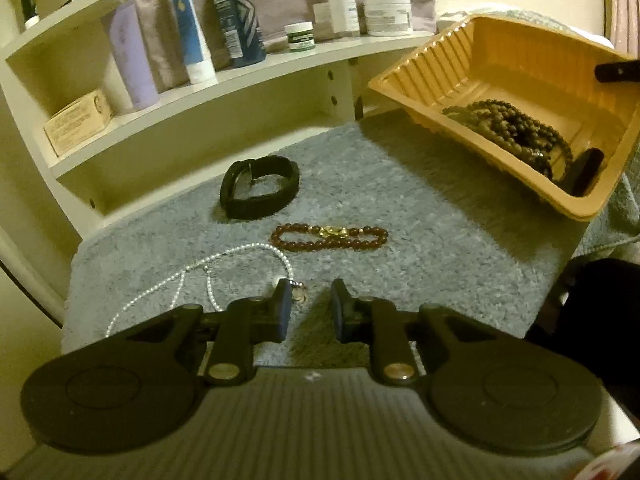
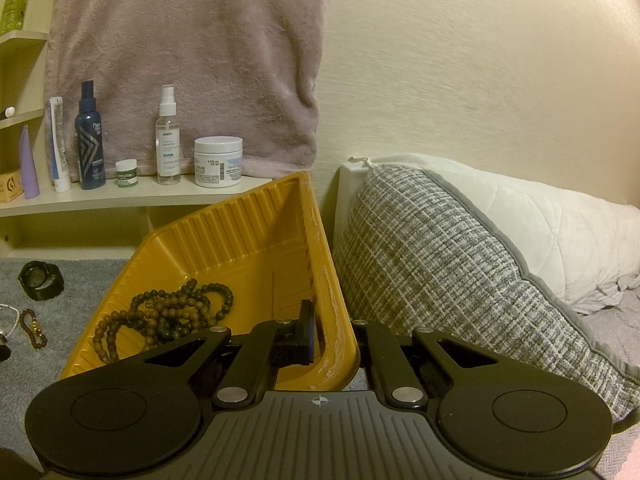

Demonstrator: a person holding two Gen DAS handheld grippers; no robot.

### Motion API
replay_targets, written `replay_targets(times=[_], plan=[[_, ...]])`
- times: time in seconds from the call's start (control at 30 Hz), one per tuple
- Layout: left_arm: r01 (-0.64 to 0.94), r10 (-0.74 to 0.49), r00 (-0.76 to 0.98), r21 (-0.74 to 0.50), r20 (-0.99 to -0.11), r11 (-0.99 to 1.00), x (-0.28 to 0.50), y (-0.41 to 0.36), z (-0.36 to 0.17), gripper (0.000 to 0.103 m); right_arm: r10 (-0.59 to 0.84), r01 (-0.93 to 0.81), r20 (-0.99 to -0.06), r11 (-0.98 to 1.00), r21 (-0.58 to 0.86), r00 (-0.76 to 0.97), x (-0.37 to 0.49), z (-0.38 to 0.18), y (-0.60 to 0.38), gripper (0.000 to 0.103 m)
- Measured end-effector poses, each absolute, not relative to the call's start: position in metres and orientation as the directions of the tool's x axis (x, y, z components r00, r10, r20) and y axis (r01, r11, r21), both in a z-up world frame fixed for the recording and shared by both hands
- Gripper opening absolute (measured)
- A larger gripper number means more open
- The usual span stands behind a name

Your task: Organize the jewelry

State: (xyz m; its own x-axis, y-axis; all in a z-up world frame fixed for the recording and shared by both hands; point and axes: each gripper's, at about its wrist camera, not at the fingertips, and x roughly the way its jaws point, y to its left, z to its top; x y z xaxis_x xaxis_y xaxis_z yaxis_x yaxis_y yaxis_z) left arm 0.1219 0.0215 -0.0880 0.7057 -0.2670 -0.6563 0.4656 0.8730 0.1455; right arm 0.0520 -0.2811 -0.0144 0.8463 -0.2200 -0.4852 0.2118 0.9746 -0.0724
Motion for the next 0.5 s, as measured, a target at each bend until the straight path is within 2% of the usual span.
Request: replay_targets(times=[0.5], plan=[[0.436,-0.224,0.725,0.182,-0.652,0.881,0.1291,0.0195,-0.0865,0.021,-0.22,0.211,-0.486,0.975,-0.074,0.846,0.0527,-0.0137,-0.281,0.006]])
